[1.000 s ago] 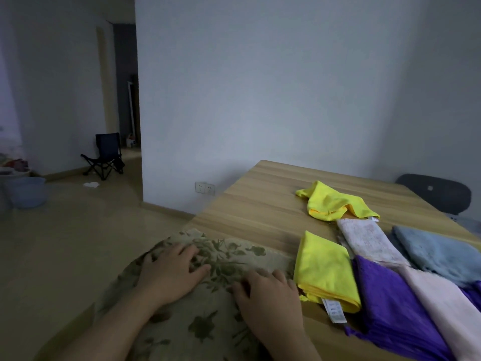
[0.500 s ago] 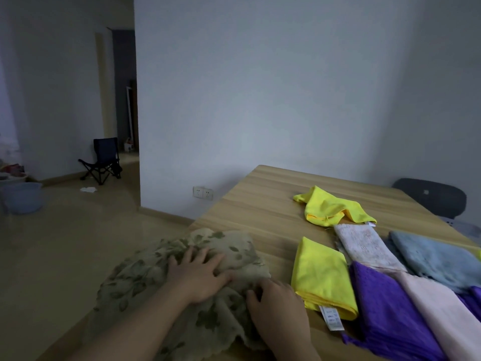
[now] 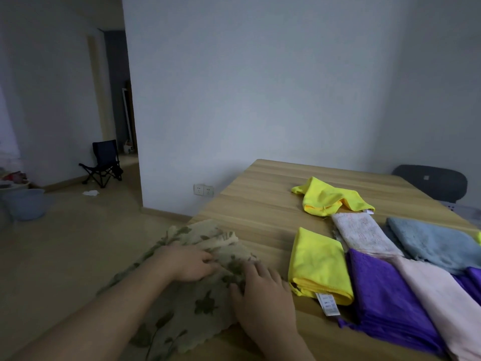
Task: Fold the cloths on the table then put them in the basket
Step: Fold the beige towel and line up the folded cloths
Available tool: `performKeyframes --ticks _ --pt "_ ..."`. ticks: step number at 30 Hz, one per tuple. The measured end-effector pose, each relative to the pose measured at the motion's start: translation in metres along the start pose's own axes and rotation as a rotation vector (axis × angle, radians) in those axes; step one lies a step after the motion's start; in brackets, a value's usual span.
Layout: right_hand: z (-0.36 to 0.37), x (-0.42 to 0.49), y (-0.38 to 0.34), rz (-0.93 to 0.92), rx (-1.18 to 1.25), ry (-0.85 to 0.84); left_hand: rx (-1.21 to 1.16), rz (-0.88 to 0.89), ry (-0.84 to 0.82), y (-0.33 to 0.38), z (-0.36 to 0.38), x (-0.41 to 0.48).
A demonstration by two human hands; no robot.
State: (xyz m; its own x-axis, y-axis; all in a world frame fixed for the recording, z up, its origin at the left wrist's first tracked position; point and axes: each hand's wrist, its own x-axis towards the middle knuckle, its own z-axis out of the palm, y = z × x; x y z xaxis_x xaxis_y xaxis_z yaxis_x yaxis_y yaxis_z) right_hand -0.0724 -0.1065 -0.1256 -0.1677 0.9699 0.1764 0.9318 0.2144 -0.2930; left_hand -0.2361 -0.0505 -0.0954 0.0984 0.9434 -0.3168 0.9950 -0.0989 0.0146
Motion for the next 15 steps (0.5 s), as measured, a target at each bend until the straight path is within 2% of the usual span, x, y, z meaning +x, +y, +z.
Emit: performKeyframes --ticks 2,4,6,8,10,11,13,15 --pt "0.000 0.000 0.002 -0.019 0.008 0.116 -0.022 -0.080 0.040 0.004 0.004 0.002" --pt "0.000 0.001 0.003 -0.015 0.022 0.174 -0.159 -0.105 0.133 0.011 0.009 -0.001" --pt "0.000 0.000 0.004 0.005 0.029 0.196 -0.173 -0.071 0.327 0.017 0.018 -0.005" --pt "0.000 -0.001 0.006 0.006 0.036 0.206 -0.157 0.003 0.589 0.017 0.027 -0.014" --pt "-0.001 -0.002 0.010 -0.018 0.046 0.236 -0.185 0.056 0.710 0.009 0.031 -0.026" --pt "-0.001 -0.003 0.011 -0.051 0.059 0.246 -0.185 0.085 0.678 0.002 0.034 -0.032" --pt "0.001 -0.009 0.008 -0.120 0.130 0.189 -0.140 0.102 0.420 -0.012 0.043 -0.041" --pt "0.008 -0.017 0.004 -0.160 0.138 0.047 -0.116 0.047 0.187 -0.018 0.056 -0.050"
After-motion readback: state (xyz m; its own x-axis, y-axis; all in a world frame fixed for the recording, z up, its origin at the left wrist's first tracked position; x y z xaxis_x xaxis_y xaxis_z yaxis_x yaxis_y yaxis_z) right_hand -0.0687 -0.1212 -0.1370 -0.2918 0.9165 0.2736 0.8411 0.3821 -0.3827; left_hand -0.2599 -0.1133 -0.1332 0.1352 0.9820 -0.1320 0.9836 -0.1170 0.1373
